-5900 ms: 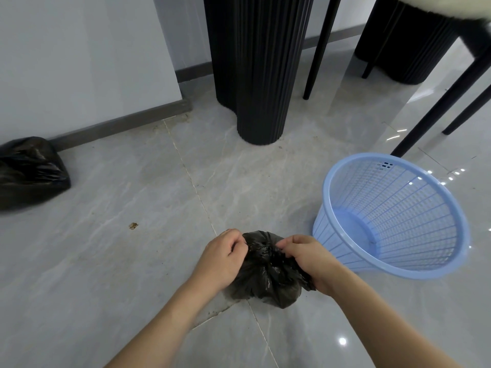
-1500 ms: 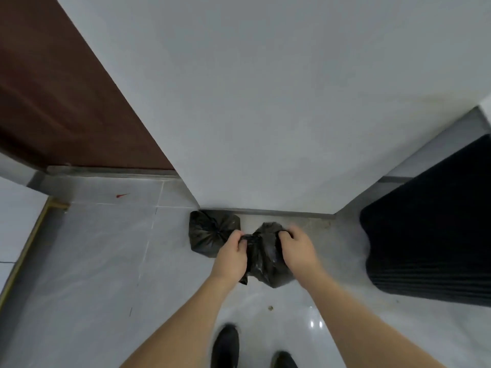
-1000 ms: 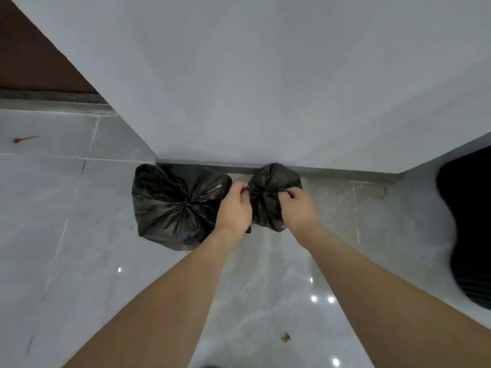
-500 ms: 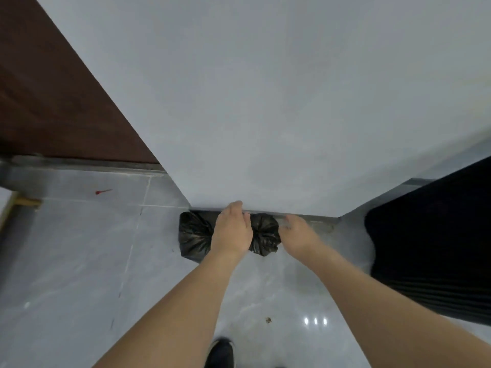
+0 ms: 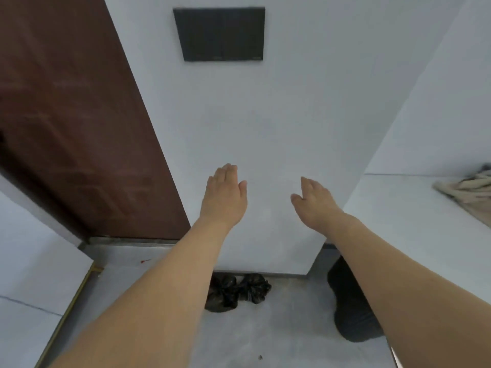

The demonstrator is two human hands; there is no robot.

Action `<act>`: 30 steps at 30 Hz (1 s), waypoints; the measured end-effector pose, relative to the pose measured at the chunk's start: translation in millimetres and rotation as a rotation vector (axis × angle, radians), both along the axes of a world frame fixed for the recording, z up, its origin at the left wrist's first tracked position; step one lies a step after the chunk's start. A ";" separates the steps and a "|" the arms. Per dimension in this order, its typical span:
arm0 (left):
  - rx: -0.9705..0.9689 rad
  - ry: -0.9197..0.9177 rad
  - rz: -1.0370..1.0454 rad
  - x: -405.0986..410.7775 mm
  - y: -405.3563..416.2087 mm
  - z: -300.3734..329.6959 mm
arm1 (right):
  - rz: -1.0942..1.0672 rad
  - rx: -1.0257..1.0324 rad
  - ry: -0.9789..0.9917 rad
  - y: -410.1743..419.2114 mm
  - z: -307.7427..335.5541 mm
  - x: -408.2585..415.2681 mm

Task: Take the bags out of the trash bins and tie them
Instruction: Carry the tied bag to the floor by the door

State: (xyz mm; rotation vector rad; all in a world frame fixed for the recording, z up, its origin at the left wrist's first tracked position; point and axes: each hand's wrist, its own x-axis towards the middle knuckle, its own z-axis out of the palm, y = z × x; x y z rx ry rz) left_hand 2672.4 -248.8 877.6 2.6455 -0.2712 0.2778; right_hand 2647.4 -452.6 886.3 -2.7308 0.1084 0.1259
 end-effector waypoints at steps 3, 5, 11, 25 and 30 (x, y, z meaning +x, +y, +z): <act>0.153 -0.069 -0.017 -10.0 1.6 29.8 | -0.013 -0.040 -0.099 -4.2 29.6 -17.4; 0.211 -0.087 -0.057 -13.0 3.4 41.7 | -0.014 -0.075 -0.121 -5.6 36.1 -30.5; 0.294 -0.135 -0.225 -11.2 -6.3 57.7 | -0.166 -0.127 -0.103 -25.8 38.2 -68.6; 0.254 -0.156 -0.783 -159.0 -219.3 49.6 | -0.688 -0.110 -0.076 -156.8 38.8 -303.6; 0.267 -0.138 -1.040 -306.7 -327.4 31.7 | -0.939 -0.111 -0.090 -221.9 28.3 -476.3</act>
